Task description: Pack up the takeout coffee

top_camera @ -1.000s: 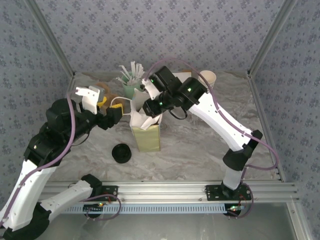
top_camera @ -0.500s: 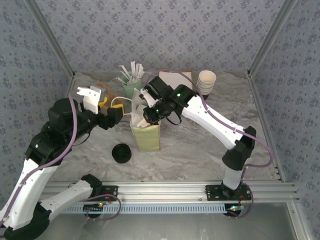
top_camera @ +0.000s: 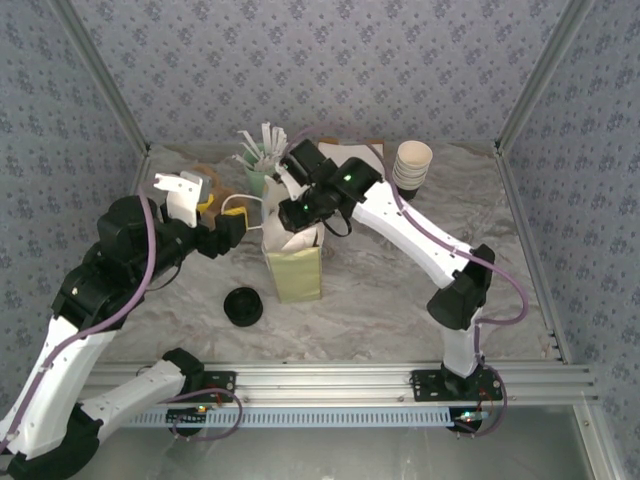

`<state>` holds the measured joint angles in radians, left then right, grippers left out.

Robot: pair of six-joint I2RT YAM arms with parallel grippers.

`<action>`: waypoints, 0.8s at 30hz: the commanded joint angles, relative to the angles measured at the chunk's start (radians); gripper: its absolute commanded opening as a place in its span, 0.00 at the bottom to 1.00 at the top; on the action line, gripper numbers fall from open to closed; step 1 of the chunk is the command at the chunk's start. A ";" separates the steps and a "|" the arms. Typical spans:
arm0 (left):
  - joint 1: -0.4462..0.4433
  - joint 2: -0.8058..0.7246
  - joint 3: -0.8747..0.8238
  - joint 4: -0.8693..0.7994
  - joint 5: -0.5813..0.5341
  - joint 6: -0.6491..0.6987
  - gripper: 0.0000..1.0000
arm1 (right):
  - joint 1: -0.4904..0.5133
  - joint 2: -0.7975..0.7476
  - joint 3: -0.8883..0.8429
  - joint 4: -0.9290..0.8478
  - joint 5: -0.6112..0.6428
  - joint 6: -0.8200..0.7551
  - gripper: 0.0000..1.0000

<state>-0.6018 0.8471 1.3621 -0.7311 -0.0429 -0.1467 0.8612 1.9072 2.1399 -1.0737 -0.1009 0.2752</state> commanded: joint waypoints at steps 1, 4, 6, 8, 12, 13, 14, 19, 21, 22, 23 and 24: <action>0.004 0.013 -0.008 0.028 -0.073 -0.020 0.77 | -0.012 -0.067 0.092 -0.037 -0.006 -0.020 0.26; 0.004 0.024 -0.014 0.047 -0.167 -0.026 0.81 | -0.024 -0.138 0.106 -0.020 0.039 -0.036 0.34; 0.007 0.027 -0.025 0.078 -0.261 -0.043 0.86 | -0.040 -0.205 0.073 0.002 0.094 -0.042 0.38; 0.028 0.025 -0.044 0.106 -0.343 -0.056 0.91 | -0.065 -0.293 -0.011 0.049 0.151 -0.052 0.42; 0.167 0.018 -0.097 0.156 -0.356 -0.085 0.99 | -0.166 -0.496 -0.243 0.164 0.240 -0.027 0.46; 0.223 0.025 -0.094 0.142 -0.342 -0.101 0.99 | -0.202 -0.548 -0.306 0.184 0.268 -0.015 0.46; 0.284 0.031 -0.096 0.133 -0.323 -0.111 0.99 | -0.241 -0.608 -0.369 0.203 0.284 -0.005 0.47; 0.521 0.016 -0.218 0.222 -0.277 -0.146 0.99 | -0.445 -0.844 -0.671 0.286 0.324 0.037 0.59; 0.588 0.006 -0.301 0.287 -0.263 -0.171 0.99 | -0.521 -0.912 -0.785 0.322 0.340 0.040 0.65; 0.623 0.002 -0.355 0.332 -0.250 -0.184 0.99 | -0.561 -0.943 -0.850 0.341 0.354 0.045 0.68; 0.647 -0.002 -0.412 0.382 -0.246 -0.194 0.99 | -0.605 -0.969 -0.914 0.365 0.357 0.052 0.70; 0.662 -0.008 -0.461 0.426 -0.245 -0.198 0.99 | -0.642 -0.985 -0.978 0.386 0.354 0.056 0.74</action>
<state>0.0208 0.8532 0.9913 -0.4507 -0.3176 -0.2993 0.2832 0.9489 1.2728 -0.7666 0.2108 0.3084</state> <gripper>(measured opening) 0.993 0.726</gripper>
